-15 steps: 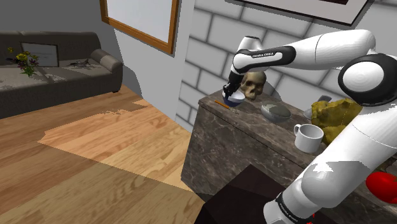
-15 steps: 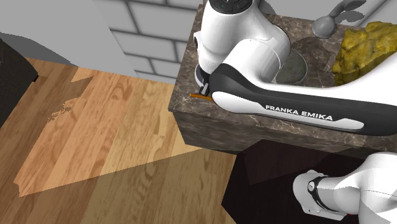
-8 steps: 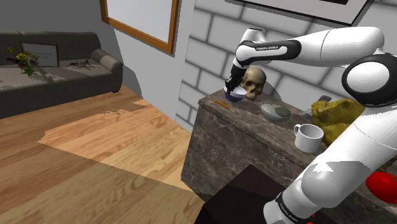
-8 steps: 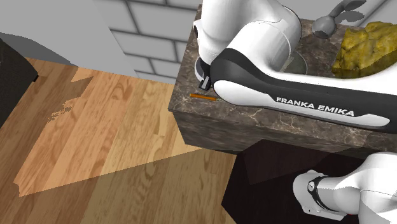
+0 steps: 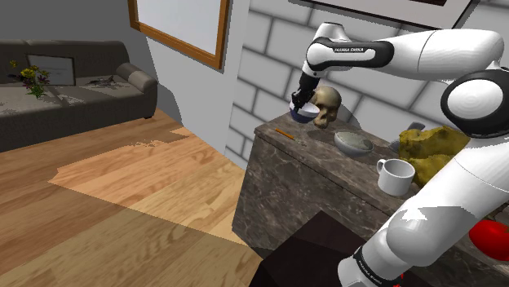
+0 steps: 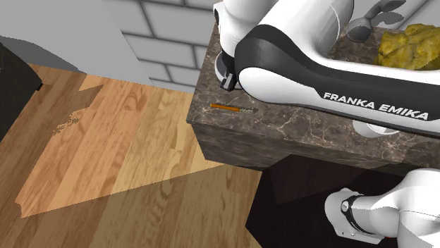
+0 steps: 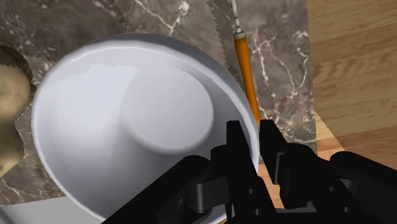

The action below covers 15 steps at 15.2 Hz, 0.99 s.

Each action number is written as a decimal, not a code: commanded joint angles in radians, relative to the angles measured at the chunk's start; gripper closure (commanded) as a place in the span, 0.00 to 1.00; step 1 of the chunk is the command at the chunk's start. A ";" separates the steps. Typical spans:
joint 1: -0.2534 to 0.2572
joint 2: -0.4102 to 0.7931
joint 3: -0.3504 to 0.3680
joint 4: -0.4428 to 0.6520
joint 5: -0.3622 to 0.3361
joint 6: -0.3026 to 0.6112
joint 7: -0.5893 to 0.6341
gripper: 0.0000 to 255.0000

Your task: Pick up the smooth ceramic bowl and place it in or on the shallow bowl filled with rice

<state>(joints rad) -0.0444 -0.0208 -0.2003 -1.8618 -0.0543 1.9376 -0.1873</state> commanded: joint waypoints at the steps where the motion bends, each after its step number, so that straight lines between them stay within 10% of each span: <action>1: 0.001 -0.004 0.001 0.021 -0.001 -0.025 0.000 1.00; 15: 0.001 0.011 0.001 0.227 0.005 -0.216 -0.010 1.00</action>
<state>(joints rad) -0.0435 -0.0107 -0.1994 -1.6474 -0.0495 1.7332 -0.1968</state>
